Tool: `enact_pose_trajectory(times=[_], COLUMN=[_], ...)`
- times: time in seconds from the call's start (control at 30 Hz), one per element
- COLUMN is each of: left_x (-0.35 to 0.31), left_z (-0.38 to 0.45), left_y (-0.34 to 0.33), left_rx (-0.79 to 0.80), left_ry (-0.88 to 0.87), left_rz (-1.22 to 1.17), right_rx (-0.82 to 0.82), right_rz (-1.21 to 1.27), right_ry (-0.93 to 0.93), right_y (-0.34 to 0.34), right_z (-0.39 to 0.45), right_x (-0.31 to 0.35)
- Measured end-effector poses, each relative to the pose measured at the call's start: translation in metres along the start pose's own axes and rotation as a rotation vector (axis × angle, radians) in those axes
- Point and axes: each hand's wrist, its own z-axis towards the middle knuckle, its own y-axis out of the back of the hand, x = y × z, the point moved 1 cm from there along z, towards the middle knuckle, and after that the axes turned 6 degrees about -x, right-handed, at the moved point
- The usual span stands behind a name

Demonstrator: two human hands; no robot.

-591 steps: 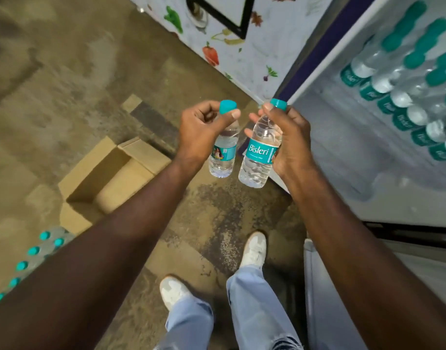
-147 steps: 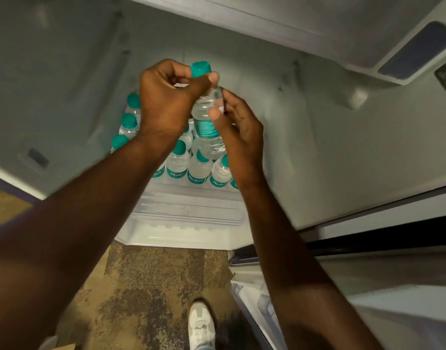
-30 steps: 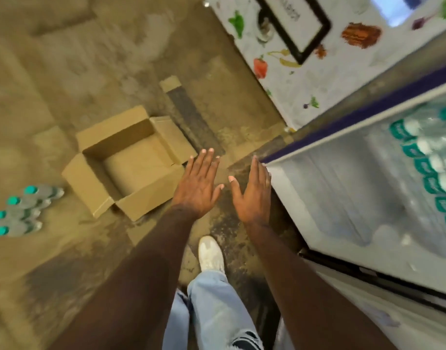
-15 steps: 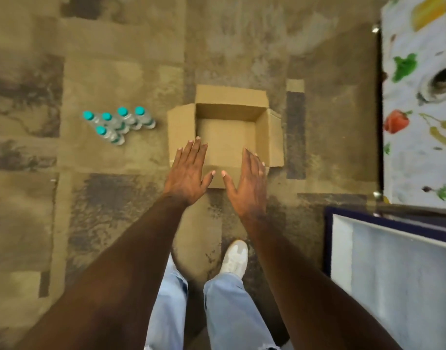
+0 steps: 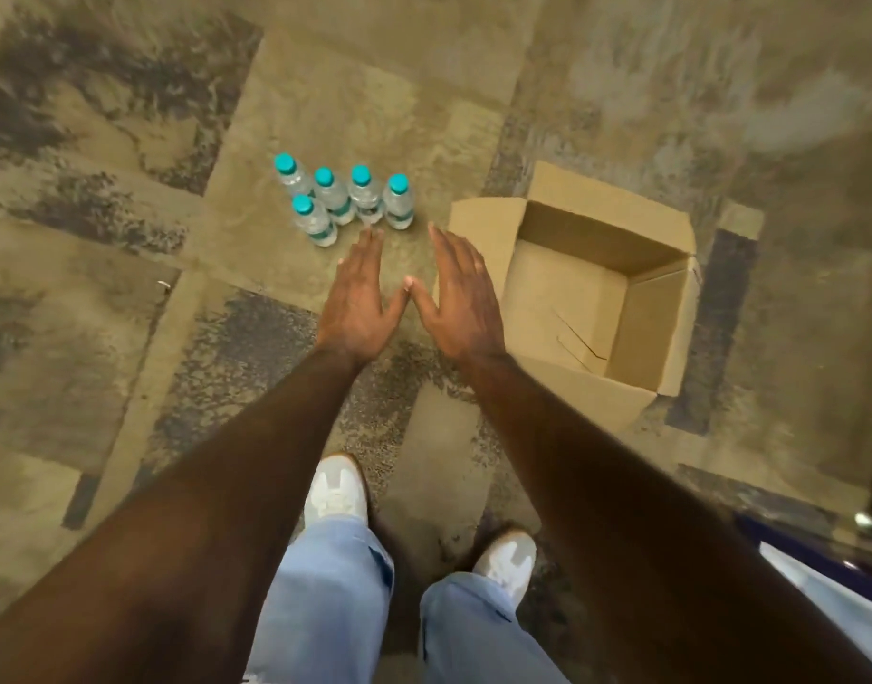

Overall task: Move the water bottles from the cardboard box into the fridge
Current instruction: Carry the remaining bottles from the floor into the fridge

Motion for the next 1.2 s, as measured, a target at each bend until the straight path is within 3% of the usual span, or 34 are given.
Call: enact_pose_trajectory(times=[0.23,0.57,0.77,1.2], left_x=[0.049,0.062,0.072,0.080], left_z=[0.066,0.138,0.159,0.180], left_y=[-0.023,-0.044,-0.050,-0.053], left_rx=[-0.100,-0.236,-0.311,-0.351], left_ry=[0.018,0.118,0.132,0.169], left_rz=[-0.106,-0.106,0.018,-0.092], right_rx=[-0.055,0.021,-0.036,-0.165], right_rz=[0.032,0.100,0.173,0.520], right_ry=[0.040,-0.106,-0.171,-0.330], right_y=[-0.062,-0.117,-0.133,-0.135], right_z=[0.075,0.150,0.166,0.181], right_x=[-0.020,-0.038,-0.036,-0.059])
